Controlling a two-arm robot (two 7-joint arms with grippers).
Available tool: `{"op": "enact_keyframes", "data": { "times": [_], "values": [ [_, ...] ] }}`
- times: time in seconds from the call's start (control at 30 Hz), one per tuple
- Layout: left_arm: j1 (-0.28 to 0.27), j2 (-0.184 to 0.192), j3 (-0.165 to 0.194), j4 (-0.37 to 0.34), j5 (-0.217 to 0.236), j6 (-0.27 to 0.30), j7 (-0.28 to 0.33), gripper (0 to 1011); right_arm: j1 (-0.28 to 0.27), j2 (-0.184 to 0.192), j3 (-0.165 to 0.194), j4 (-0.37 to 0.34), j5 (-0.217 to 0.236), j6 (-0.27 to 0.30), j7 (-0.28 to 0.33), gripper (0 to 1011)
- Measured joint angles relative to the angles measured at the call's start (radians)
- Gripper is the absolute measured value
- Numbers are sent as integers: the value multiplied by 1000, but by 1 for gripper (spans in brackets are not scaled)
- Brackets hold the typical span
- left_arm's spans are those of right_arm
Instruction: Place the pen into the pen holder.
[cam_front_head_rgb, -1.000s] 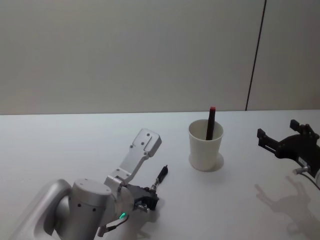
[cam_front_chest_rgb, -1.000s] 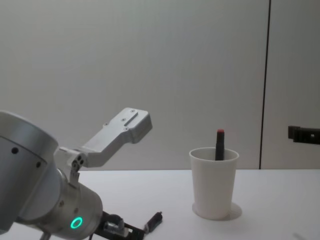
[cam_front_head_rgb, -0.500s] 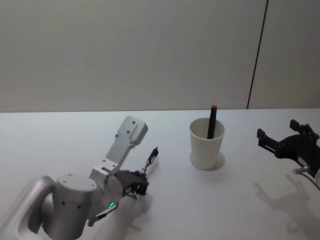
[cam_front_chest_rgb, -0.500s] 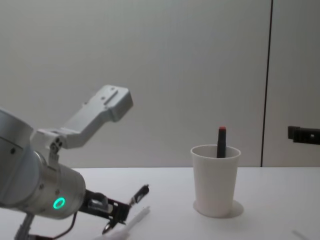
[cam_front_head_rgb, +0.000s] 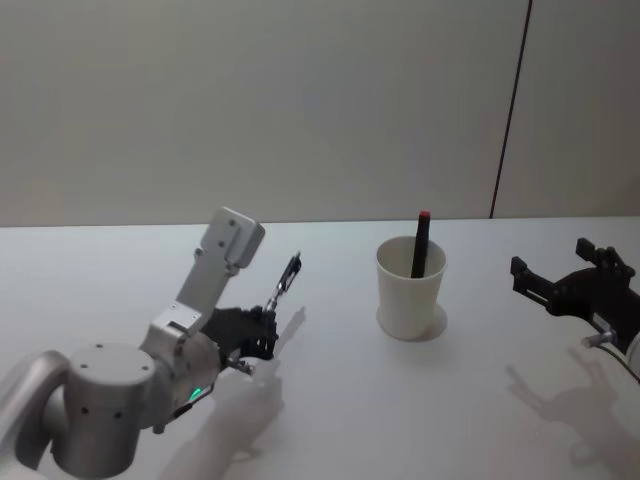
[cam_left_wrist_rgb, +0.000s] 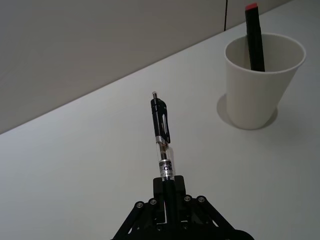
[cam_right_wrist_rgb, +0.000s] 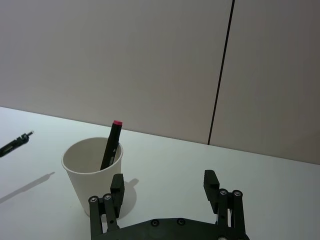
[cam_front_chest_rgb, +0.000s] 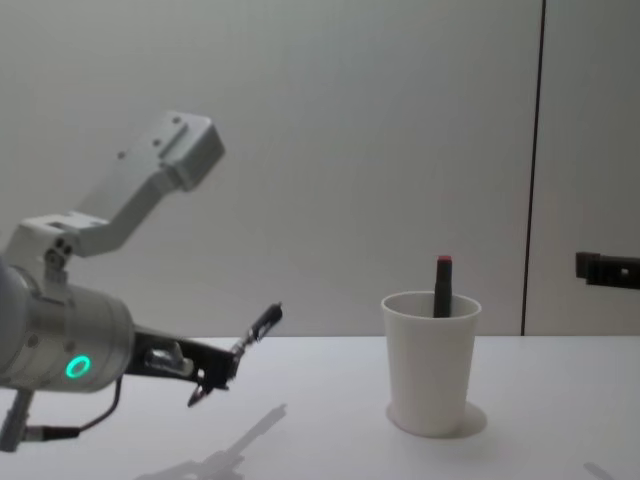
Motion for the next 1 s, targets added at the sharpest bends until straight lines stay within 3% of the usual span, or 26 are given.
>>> {"op": "enact_keyframes", "data": {
  "times": [0.3,0.63,1.0],
  "values": [
    [19,36,-33,-3,-43,-150,-49,136,0,0,0,0,0,0,0,1002],
    [32,77,-70,13,-117,-334,-160,136,0,0,0,0,0,0,0,1002],
    [30,97,-86,33,-182,-464,-295,136,0,0,0,0,0,0,0,1002]
  ]
}}
